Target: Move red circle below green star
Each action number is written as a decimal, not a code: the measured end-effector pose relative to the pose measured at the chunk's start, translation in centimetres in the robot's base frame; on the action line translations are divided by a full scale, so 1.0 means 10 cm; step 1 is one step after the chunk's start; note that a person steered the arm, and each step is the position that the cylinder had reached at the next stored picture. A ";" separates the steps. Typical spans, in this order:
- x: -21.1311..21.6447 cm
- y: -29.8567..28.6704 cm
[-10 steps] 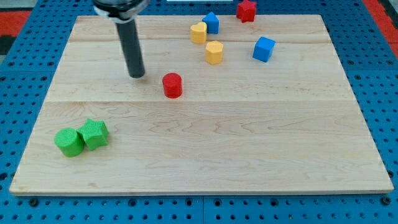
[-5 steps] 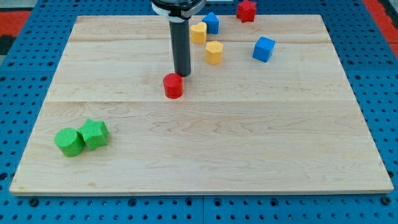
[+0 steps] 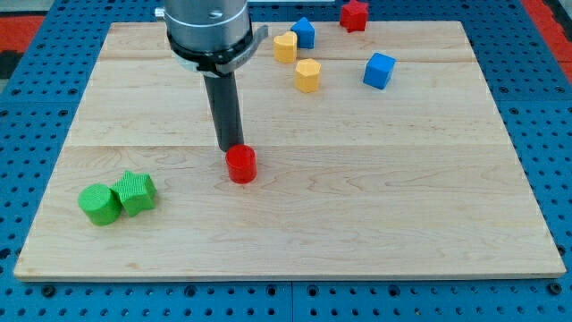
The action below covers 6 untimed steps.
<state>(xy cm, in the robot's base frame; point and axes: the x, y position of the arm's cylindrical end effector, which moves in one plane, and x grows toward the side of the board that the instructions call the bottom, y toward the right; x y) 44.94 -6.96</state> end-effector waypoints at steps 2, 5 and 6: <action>0.19 0.43; 0.84 0.65; 0.88 0.24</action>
<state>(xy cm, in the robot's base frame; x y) 53.79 -4.52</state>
